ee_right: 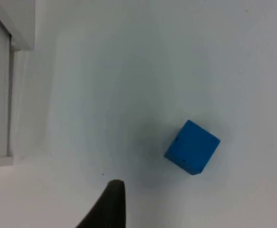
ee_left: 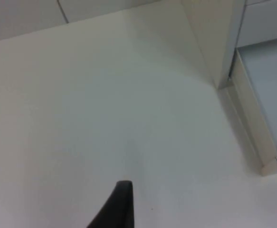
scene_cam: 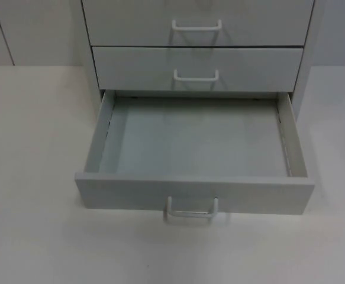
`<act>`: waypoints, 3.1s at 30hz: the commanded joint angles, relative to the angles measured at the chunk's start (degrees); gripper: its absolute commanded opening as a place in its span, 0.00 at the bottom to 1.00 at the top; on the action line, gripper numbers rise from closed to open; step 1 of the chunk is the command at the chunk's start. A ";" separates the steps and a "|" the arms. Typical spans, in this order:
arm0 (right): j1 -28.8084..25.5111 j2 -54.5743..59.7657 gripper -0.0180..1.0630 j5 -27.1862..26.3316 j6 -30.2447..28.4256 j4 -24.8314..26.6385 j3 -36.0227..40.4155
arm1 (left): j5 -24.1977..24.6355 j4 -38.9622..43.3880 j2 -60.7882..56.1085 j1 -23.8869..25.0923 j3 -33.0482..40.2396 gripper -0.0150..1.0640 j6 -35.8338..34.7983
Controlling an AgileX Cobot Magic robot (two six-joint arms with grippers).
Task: Open the drawer with the left hand, place the block into the drawer with the right hand, then close the drawer with the left hand.
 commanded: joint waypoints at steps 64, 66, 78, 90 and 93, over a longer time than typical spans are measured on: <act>-11.53 53.63 0.99 -10.18 -51.61 3.89 -6.93 | 0.12 9.74 -0.20 -8.02 0.11 0.96 -11.69; -11.53 53.95 0.94 -10.26 -50.27 2.93 -6.93 | 0.12 9.74 -0.20 -8.02 0.11 0.96 -11.69; -11.19 51.91 0.02 -9.28 -48.14 1.58 -6.93 | -0.09 9.80 -0.20 -8.02 0.11 0.96 -11.69; -10.60 34.00 0.02 -5.26 -46.98 12.64 -6.93 | -0.17 9.57 -0.20 -8.02 0.11 0.96 -11.69; -8.65 28.25 0.02 -1.73 -38.72 17.94 -6.93 | -0.06 9.59 -0.20 -8.02 0.11 0.96 -11.69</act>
